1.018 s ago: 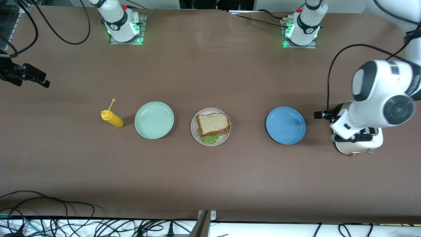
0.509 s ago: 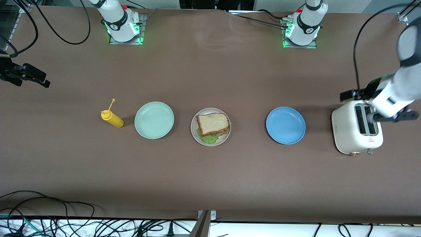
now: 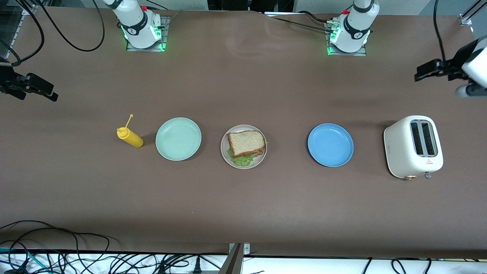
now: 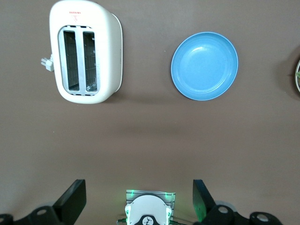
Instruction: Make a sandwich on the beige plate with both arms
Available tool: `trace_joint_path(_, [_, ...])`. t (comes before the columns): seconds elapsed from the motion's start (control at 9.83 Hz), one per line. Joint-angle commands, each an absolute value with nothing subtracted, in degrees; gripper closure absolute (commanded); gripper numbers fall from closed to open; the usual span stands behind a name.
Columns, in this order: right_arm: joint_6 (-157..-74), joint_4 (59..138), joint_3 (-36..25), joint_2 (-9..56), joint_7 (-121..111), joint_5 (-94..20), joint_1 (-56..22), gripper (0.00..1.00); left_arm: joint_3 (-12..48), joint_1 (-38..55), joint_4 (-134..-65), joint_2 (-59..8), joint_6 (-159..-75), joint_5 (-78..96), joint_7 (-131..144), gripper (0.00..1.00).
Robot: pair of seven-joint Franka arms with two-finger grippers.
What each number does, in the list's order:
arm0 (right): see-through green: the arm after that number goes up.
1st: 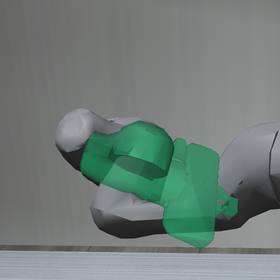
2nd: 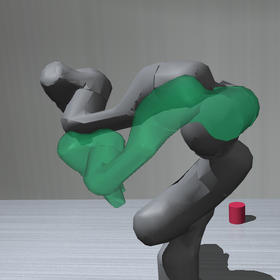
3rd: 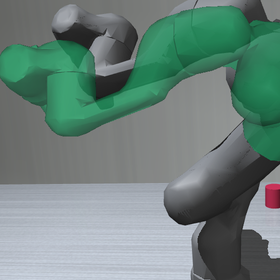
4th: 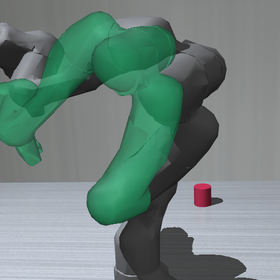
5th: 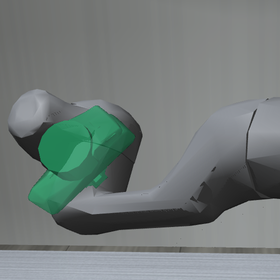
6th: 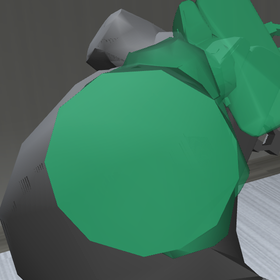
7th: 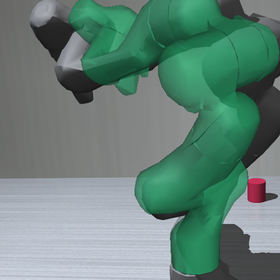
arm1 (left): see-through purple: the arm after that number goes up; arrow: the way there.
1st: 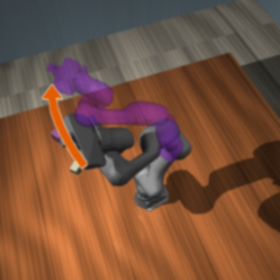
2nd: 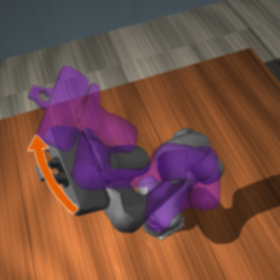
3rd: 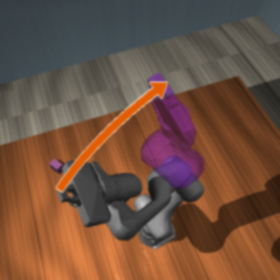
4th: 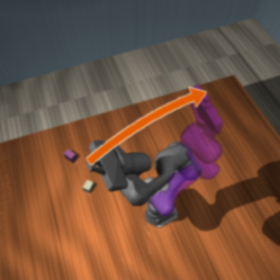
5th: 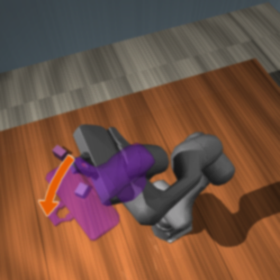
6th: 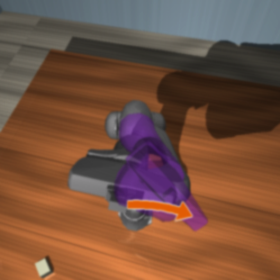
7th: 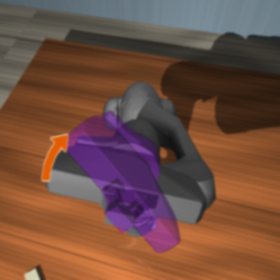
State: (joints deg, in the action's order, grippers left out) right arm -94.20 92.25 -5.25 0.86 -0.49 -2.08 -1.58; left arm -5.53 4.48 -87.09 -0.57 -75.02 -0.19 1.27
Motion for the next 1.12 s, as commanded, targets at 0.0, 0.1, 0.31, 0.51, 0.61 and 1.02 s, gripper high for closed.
trace_joint_path(0.0, [-93.7,91.6,-4.9,0.5,-0.7,-2.4,-1.3,0.0,-3.2,2.0,-87.4,0.5,-75.8,-2.4,-4.5,0.0])
trace_joint_path(0.1, [-93.9,91.6,-5.0,0.5,-0.7,-2.4,-1.3,0.0,-3.2,1.8,-87.4,0.6,-78.1,-2.1,-4.7,0.0])
trace_joint_path(0.31, [-94.0,91.6,-5.0,0.5,-0.8,-2.4,-1.3,0.0,-3.2,1.9,-87.4,0.1,-78.6,-1.8,-4.2,0.0])
trace_joint_path(0.51, [-94.0,91.6,-5.0,0.5,-0.8,-2.4,-1.3,0.0,-3.3,2.0,-86.9,-0.7,-78.5,-1.8,-4.6,0.0])
trace_joint_path(0.61, [-94.0,91.6,-5.0,0.5,-0.7,-2.4,-1.3,0.0,-3.3,2.0,-86.9,-0.9,-78.5,-1.8,-4.7,0.0])
trace_joint_path(1.02, [-94.1,91.6,-4.9,0.5,-0.8,-2.4,-1.3,0.0,-3.3,2.2,-86.9,-2.0,-78.6,-1.8,-4.8,0.0])
